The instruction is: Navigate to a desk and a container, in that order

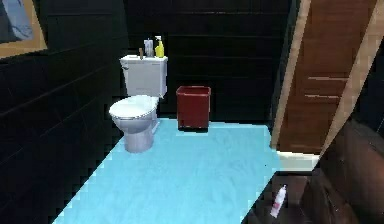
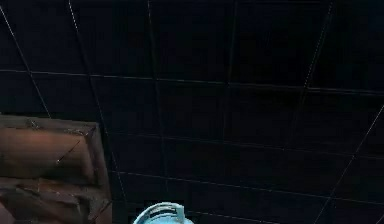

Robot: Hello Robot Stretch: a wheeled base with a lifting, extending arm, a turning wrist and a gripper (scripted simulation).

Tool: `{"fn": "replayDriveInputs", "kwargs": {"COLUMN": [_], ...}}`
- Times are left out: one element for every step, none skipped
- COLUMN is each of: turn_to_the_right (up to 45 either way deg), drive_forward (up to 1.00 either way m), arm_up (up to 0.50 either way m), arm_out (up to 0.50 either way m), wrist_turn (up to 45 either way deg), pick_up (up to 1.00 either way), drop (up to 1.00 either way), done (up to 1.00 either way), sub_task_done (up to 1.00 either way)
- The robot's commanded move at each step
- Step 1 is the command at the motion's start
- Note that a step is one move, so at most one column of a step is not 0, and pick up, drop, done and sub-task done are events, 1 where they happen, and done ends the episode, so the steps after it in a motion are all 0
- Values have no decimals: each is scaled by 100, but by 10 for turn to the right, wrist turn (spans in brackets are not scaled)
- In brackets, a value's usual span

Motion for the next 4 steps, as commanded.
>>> {"fn": "replayDriveInputs", "kwargs": {"turn_to_the_right": [0, 60, 0, 450], "drive_forward": [30, 0, 80, 0], "arm_up": [0, 0, 0, 0], "arm_out": [0, 0, 0, 0], "wrist_turn": [0, 0, 0, 0], "pick_up": [0, 0, 0, 0], "drop": [0, 0, 0, 0], "done": [0, 0, 0, 0], "sub_task_done": [0, 0, 0, 0]}}
